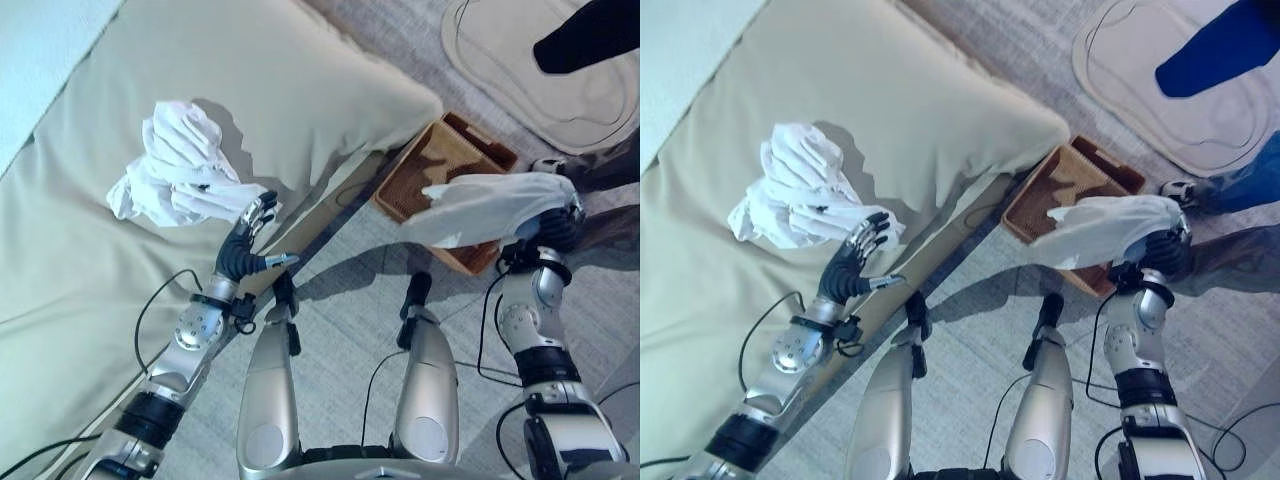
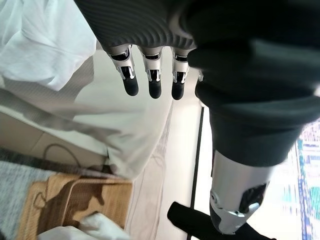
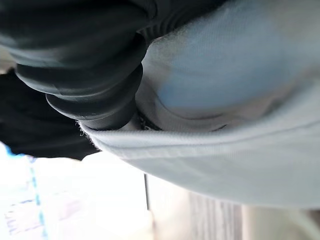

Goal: Pick up clothes into the bucket

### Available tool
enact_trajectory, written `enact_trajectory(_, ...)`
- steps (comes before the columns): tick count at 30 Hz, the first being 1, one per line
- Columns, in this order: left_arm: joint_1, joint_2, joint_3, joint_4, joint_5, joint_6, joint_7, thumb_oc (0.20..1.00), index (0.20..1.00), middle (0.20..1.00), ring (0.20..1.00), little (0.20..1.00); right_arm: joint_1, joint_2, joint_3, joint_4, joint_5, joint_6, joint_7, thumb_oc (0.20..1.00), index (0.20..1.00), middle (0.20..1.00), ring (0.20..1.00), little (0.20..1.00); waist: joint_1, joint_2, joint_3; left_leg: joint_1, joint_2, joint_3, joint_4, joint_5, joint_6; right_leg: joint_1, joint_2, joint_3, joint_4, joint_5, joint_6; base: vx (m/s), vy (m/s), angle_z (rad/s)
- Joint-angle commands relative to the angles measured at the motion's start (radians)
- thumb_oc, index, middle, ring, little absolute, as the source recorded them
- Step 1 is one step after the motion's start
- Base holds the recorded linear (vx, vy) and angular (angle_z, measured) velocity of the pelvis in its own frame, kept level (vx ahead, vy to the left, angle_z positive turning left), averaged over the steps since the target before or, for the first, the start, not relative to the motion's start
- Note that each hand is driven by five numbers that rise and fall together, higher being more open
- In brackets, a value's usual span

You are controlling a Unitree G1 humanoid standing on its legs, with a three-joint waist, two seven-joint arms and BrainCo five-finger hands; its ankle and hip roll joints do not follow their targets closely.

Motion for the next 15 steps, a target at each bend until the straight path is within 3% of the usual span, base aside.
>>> enact_trajectory(1, 0.032, 0.009, -0.002, -0.096, -0.015, -0.071, 0.040, 1.000, 1.000, 1.000, 1.000, 1.000, -0.046, -0.114, -0.061, 0.010, -0.027, -0.090, -0.052, 0.200, 0.200, 0.200, 0.200, 0.200, -0.008, 0.014, -0.052, -0.035, 0.000, -0.014, 0.082, -0.082, 0.013, -0.031, 0.014, 0.039, 0.026, 0.008, 0.015, -0.02, 0.032, -0.07)
enact_trajectory(6, 0.035, 0.024, -0.016, -0.115, -0.026, -0.076, 0.052, 1.000, 1.000, 1.000, 1.000, 1.000, -0.131, -0.210, -0.023, 0.189, -0.035, -0.048, -0.059, 0.200, 0.200, 0.200, 0.200, 0.200, 0.001, 0.027, -0.042, -0.088, -0.003, -0.011, 0.100, -0.087, 0.015, -0.088, 0.010, 0.053, 0.053, 0.001, 0.012, 0.00, 0.005, -0.01)
enact_trajectory(9, 0.027, 0.032, -0.042, -0.139, -0.024, -0.079, 0.068, 1.000, 1.000, 1.000, 1.000, 1.000, -0.222, -0.280, 0.048, 0.344, -0.074, 0.016, -0.068, 0.200, 0.200, 0.200, 0.200, 0.200, 0.011, 0.040, -0.024, -0.142, -0.009, -0.012, 0.120, -0.089, 0.015, -0.140, 0.007, 0.063, 0.077, -0.004, 0.010, 0.01, 0.011, 0.00)
enact_trajectory(10, 0.024, 0.033, -0.048, -0.149, -0.022, -0.078, 0.071, 1.000, 1.000, 1.000, 1.000, 1.000, -0.252, -0.295, 0.058, 0.387, -0.073, 0.027, -0.066, 0.200, 0.200, 0.200, 0.200, 0.200, 0.013, 0.046, -0.026, -0.147, -0.009, -0.022, 0.129, -0.114, 0.008, -0.147, 0.009, 0.073, 0.090, -0.027, 0.022, 0.05, 0.011, -0.05)
enact_trajectory(15, 0.014, 0.036, -0.080, -0.198, -0.037, -0.075, 0.082, 1.000, 1.000, 1.000, 1.000, 1.000, -0.376, -0.345, 0.108, 0.531, -0.053, 0.050, -0.076, 0.200, 0.200, 0.200, 0.200, 0.200, 0.029, 0.074, -0.017, -0.209, -0.020, -0.025, 0.155, -0.118, 0.012, -0.216, 0.005, 0.092, 0.131, -0.041, 0.019, 0.01, 0.010, 0.00)
